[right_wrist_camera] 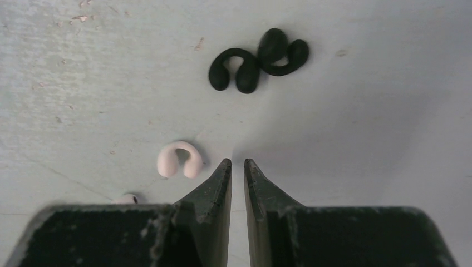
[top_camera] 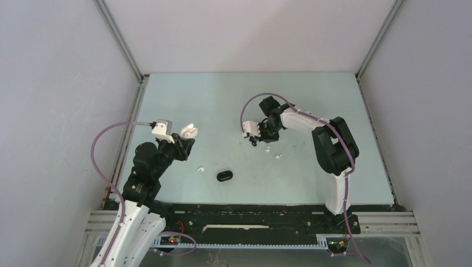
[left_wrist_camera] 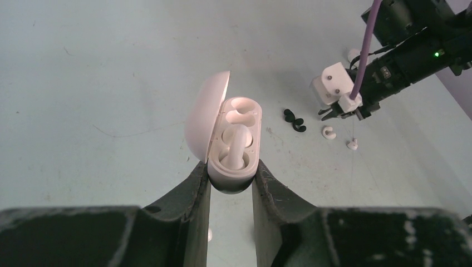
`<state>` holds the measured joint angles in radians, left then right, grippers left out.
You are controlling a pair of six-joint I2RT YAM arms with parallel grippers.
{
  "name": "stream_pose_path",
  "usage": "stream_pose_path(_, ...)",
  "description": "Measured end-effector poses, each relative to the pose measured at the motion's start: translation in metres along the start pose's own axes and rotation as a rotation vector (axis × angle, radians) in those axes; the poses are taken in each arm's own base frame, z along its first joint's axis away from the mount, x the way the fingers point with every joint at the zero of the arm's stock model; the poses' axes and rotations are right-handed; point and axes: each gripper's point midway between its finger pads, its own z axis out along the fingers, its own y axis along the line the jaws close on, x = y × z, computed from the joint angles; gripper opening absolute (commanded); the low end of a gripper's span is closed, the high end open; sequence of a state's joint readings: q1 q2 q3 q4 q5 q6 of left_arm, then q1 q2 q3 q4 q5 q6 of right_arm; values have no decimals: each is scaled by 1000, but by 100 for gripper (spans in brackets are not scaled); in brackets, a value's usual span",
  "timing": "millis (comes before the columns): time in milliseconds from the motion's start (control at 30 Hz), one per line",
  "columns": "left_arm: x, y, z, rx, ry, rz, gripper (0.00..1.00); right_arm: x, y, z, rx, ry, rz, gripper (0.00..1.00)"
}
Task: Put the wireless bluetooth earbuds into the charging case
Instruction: Pick up the earbud from the center of the board.
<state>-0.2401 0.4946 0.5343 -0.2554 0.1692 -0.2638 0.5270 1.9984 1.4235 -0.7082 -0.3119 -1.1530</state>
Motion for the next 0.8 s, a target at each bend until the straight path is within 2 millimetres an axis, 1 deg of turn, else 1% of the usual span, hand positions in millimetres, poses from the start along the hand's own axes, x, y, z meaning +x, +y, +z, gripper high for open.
stream_pose_path(67,0,0,0,1,0,0,0,4,7,5,-17,20,18,16)
stream_pose_path(167,0,-1,0,6,1,0,0,8,13,8,-28,41,39,15)
stream_pose_path(333,0,-3,0,19,3,0,0,10,18,8,-33,50,64,15)
stream_pose_path(467,0,-4,0,25,0,1,0,13,29,5,-46,70,86,14)
stream_pose_path(800,0,-7,0,37,3,-7,0,7,55,5,-108,102,143,15)
